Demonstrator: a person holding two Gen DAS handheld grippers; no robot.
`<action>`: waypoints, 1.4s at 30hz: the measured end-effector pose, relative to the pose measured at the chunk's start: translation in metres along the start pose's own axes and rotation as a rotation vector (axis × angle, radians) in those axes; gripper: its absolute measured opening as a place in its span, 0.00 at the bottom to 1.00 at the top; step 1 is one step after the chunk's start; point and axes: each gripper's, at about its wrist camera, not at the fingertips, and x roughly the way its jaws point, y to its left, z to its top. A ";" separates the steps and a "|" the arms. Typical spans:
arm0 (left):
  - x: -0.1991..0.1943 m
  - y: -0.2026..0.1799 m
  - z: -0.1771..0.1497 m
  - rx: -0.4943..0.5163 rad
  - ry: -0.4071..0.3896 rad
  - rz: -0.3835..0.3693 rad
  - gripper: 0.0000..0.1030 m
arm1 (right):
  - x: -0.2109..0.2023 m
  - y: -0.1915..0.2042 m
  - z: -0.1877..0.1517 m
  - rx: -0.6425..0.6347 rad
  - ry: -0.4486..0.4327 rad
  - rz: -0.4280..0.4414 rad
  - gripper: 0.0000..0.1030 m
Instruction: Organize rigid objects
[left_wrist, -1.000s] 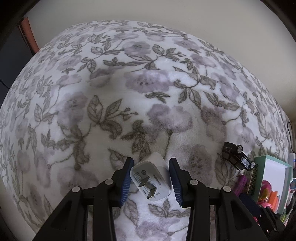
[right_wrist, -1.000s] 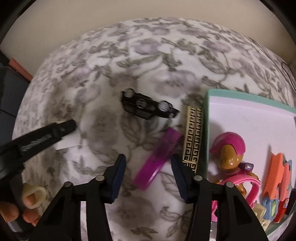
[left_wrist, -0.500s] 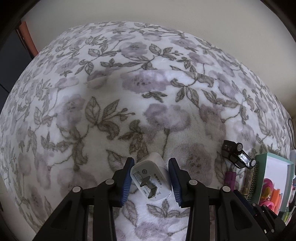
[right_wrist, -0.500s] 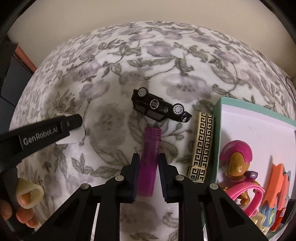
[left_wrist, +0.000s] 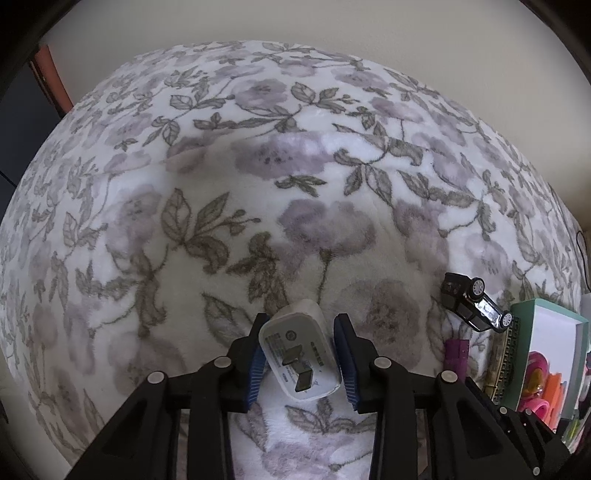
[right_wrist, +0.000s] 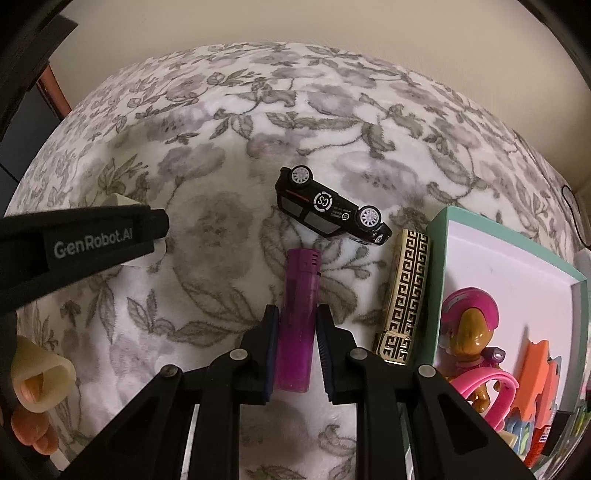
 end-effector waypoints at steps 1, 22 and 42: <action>0.000 -0.001 0.000 0.004 -0.001 0.003 0.37 | 0.001 0.000 0.001 0.007 0.001 0.004 0.20; -0.078 -0.024 0.010 0.018 -0.195 -0.090 0.36 | -0.088 -0.100 0.010 0.228 -0.173 0.029 0.19; -0.077 -0.157 -0.025 0.252 -0.167 -0.225 0.14 | -0.079 -0.261 -0.047 0.509 -0.068 -0.153 0.19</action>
